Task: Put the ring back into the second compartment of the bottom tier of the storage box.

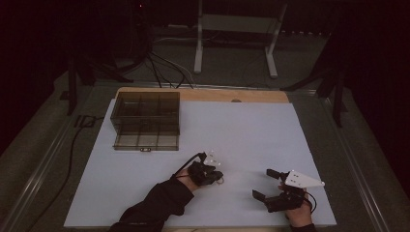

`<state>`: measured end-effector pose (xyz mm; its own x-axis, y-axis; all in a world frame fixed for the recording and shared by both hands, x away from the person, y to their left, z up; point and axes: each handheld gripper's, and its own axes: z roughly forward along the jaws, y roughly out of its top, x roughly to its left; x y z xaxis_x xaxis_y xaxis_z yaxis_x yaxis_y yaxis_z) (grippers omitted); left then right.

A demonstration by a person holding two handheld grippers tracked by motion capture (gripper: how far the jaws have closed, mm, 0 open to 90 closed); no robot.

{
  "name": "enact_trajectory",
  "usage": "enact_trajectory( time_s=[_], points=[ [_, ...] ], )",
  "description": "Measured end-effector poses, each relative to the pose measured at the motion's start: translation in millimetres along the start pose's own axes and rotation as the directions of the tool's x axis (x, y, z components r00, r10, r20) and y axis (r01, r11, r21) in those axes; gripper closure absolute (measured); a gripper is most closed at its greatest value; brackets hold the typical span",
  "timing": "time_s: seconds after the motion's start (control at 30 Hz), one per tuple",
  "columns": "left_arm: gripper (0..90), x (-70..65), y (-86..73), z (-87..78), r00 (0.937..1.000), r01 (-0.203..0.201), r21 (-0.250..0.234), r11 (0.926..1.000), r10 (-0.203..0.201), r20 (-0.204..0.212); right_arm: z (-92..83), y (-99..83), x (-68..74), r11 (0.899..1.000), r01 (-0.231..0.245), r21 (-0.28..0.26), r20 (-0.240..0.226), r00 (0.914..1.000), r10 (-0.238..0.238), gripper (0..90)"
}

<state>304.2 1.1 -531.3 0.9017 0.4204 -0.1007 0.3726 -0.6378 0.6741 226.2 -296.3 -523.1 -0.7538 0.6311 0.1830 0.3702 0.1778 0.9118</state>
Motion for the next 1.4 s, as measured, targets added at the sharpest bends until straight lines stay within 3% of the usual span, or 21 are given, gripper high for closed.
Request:
enact_trajectory(
  time_s=[0.27, 0.63, 1.4],
  points=[
    [89.9, -2.4, 3.2, -5.7, 0.9999, -0.013, -0.020, 0.9997, 0.013, 0.000, -0.3, -0.2, -0.1, 1.000, -0.001, 0.001, 0.001, 1.0000, 0.001, 0.0],
    [89.9, -1.0, 7.4, -18.9, 1.0000, -0.005, -0.060, 0.9982, 0.005, -0.004, 0.2, -0.3, 0.0, 1.000, -0.001, 0.002, 0.002, 1.0000, 0.001, 0.0],
    [89.9, 4.4, 9.1, -34.8, 0.9997, 0.012, -0.092, 0.9957, -0.014, -0.021, -0.3, 0.0, -0.6, 1.000, -0.004, -0.003, 0.005, 1.0000, 0.004, 0.0]
  ],
)
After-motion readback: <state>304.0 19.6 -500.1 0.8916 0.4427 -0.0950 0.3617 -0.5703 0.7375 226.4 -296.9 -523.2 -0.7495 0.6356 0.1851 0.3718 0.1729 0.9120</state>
